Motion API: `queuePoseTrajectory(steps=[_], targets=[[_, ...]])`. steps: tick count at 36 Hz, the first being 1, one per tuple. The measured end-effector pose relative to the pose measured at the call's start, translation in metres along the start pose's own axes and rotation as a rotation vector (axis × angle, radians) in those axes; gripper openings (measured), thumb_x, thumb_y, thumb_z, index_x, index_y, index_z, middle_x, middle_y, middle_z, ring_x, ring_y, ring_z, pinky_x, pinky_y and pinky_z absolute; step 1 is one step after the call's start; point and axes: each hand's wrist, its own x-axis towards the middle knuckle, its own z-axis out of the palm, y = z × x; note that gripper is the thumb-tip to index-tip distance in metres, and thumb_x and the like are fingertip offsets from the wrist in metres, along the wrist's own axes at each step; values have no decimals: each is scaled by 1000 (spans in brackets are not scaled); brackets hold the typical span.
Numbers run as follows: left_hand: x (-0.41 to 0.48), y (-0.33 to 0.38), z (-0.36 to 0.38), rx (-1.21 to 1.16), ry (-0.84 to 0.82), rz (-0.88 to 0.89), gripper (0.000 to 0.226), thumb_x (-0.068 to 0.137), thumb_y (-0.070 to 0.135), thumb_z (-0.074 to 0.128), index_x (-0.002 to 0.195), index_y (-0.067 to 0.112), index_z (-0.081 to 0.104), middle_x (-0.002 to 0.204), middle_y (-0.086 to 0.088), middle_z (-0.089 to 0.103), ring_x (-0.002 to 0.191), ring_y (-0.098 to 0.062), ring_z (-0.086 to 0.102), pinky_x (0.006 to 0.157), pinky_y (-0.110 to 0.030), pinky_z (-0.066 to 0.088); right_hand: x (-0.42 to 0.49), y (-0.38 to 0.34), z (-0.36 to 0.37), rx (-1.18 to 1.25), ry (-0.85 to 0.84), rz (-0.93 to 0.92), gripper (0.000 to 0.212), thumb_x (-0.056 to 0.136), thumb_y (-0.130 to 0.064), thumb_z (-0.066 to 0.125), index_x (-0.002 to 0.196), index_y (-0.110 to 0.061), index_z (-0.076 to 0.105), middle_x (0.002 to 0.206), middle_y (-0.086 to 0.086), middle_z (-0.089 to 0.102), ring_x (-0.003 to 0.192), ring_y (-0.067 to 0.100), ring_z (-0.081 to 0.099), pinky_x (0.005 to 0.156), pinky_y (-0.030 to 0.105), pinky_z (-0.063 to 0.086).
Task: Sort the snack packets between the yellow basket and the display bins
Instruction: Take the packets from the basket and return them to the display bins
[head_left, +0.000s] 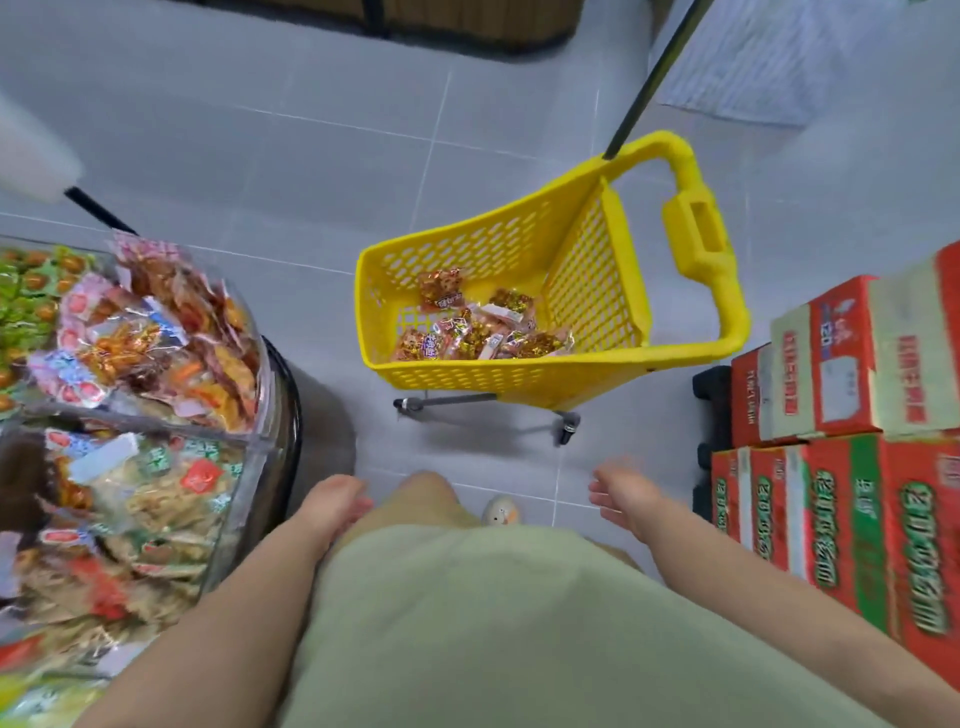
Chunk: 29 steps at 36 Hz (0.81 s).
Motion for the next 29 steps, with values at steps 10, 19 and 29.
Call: queuePoseTrajectory(steps=[10,19,29], targets=[[39,79,-21,185,-2,-25,30,94,1,41,65,5,51,74,-20,51,53,-24,41,51,-29,23,30,-46,12,-5,-42,104,9,94,-18,50,86,-15,52,78,3,56,67,14,54,62,26,40],[93,198,-39,182,-10,-4,25,95,15,48,71,14,51,69,-6,56,60,-18,51,58,-24,39,46,-167,37,-95,-47,-19,8,95,-19,49,93,-12,54,77,3,53,68,13,51,59,24,37],[164,271,-45,269,187,92,28,86,15,59,112,6,57,99,-18,63,98,-33,62,80,-34,44,104,-255,84,-113,-101,-39,9,93,-16,52,99,-10,56,80,5,56,67,15,50,63,27,41]])
